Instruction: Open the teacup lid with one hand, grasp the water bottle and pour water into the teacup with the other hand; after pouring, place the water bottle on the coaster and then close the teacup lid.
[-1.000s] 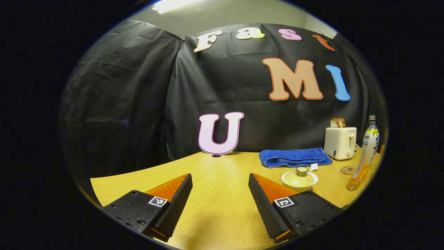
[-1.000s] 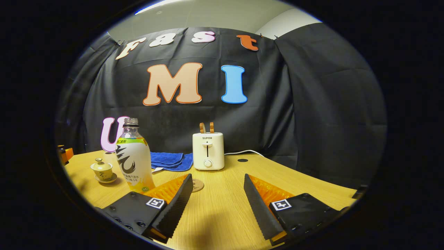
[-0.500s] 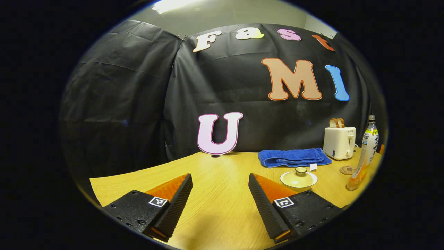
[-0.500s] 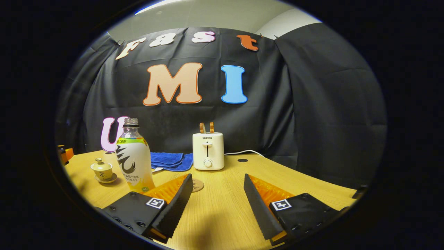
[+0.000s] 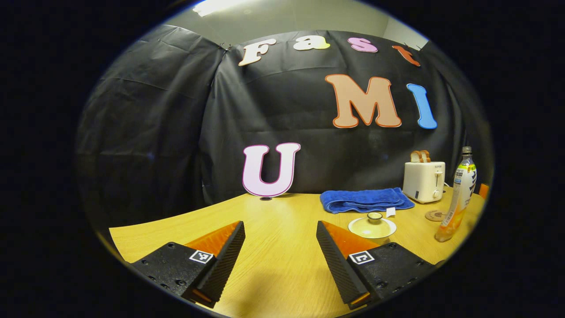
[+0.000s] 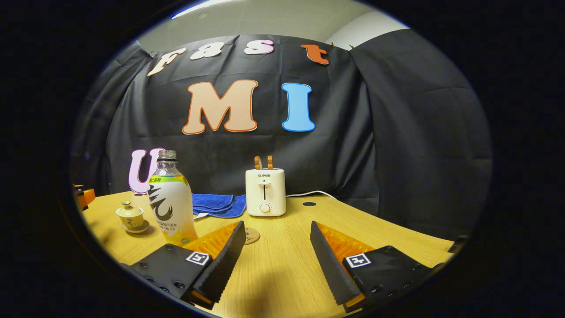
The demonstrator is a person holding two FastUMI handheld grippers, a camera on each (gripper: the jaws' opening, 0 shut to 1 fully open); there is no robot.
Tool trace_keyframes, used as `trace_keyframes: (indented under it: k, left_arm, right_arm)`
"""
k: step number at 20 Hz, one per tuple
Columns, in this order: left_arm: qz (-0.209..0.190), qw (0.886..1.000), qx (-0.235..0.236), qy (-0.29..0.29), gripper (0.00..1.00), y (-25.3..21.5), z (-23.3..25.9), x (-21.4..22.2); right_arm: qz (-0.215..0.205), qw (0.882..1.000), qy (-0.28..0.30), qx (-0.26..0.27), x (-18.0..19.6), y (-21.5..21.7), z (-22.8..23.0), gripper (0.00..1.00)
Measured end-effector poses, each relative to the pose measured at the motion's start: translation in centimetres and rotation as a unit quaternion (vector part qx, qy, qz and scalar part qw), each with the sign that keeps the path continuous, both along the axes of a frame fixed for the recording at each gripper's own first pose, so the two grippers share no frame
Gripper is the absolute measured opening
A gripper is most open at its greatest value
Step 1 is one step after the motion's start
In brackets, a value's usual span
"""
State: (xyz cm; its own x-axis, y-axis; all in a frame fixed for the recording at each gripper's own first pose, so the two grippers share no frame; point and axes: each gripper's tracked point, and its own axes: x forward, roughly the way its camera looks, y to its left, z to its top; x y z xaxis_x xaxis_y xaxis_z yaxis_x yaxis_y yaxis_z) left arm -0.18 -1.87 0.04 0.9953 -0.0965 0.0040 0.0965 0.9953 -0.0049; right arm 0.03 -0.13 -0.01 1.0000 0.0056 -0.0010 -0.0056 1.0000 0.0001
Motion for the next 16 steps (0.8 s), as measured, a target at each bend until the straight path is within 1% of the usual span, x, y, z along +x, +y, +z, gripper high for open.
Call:
trace_keyframes:
  k: [3,5,7,10,11,14,16]
  left_arm:
    - [-0.037,0.999,0.000,-0.001,0.95,-1.5,0.0,0.1]
    - [-0.071,0.997,-0.001,-0.001,0.95,-2.7,0.0,0.2]
    - [-0.102,0.995,-0.001,-0.002,0.96,-3.9,0.0,0.5]
    - [-0.146,0.989,-0.002,-0.002,0.95,-5.6,0.2,0.9]
    - [-0.160,0.987,-0.002,-0.002,0.95,-6.2,0.1,1.1]
    - [-0.206,0.979,-0.003,-0.003,0.95,-8.5,0.2,1.6]
    - [-0.234,0.972,-0.003,-0.003,0.95,-9.9,0.2,1.9]
  right_arm:
    - [0.002,1.000,0.000,0.000,0.0,0.1,0.0,0.93]
    - [0.003,1.000,0.001,0.000,0.0,0.1,0.0,0.95]
    - [0.003,1.000,0.001,0.000,-0.1,0.1,0.0,0.95]
    - [0.005,1.000,0.001,0.000,0.0,0.2,0.0,0.95]
    - [0.007,1.000,0.001,0.000,0.0,0.3,0.0,0.88]
    - [0.007,1.000,0.002,0.000,-0.1,0.3,0.0,0.88]
    - [0.007,1.000,0.002,0.000,-0.1,0.3,0.0,1.00]
